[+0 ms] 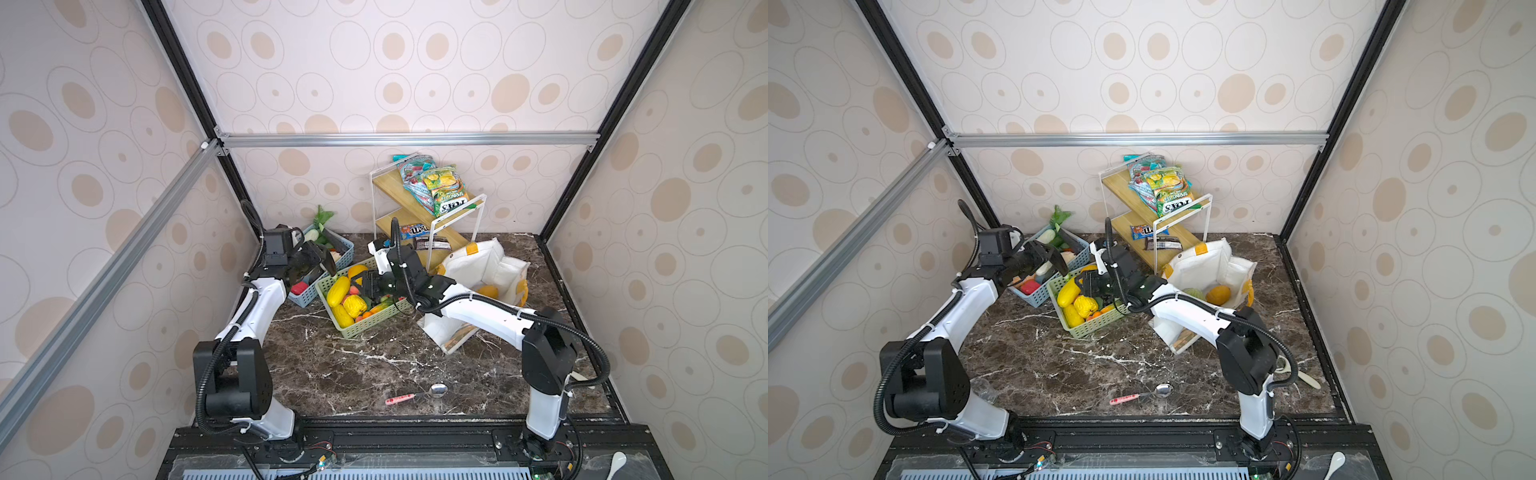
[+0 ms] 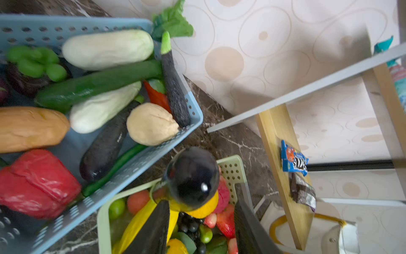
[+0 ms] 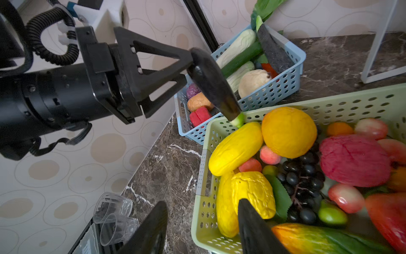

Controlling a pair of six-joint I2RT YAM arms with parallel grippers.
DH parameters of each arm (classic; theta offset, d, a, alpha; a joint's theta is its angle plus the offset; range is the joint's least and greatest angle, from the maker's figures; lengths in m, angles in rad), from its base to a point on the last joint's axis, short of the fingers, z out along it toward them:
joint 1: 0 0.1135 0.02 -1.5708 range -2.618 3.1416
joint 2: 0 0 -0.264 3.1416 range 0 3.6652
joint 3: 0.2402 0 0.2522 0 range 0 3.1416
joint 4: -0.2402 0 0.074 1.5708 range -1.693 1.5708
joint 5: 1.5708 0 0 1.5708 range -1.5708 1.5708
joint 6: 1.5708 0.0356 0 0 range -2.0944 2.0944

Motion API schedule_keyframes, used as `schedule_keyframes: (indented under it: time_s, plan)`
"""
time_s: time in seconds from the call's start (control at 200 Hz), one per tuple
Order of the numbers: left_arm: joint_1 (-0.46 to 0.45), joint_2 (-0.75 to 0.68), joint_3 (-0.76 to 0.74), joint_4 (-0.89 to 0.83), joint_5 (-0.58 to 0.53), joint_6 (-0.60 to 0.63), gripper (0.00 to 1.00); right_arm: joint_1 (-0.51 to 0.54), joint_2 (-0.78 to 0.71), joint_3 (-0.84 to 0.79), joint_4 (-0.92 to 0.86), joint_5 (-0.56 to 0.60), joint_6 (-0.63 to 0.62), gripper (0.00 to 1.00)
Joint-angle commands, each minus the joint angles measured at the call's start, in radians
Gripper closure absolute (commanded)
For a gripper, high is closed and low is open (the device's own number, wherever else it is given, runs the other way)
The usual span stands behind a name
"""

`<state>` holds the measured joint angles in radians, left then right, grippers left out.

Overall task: Place the food into the grocery bag and tie it
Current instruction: 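Lift the eggplant toward the center while the right gripper moves to meet it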

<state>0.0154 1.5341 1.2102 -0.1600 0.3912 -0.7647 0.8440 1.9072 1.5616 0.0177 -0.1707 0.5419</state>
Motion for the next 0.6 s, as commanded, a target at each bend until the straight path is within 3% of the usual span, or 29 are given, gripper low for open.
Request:
schedule_keyframes:
  time_s: [0.0, 0.295, 0.455, 0.595]
  plan:
    - [-0.036, -0.016, -0.026, 0.025, -0.013, -0.021, 0.51, 0.009, 0.042, 0.034, 0.079, 0.03, 0.017, 0.45]
    - [-0.043, 0.027, -0.027, 0.015, -0.087, 0.021, 0.53, 0.009, 0.039, -0.009, 0.076, 0.051, 0.02, 0.45]
    - [-0.11, 0.093, 0.036, -0.062, -0.303, 0.214, 0.46, 0.009, 0.032, -0.027, 0.077, 0.054, 0.028, 0.45]
    - [-0.144, 0.104, 0.004, 0.001, -0.381, 0.325, 0.37, 0.009, 0.029, -0.037, 0.068, 0.05, 0.036, 0.45]
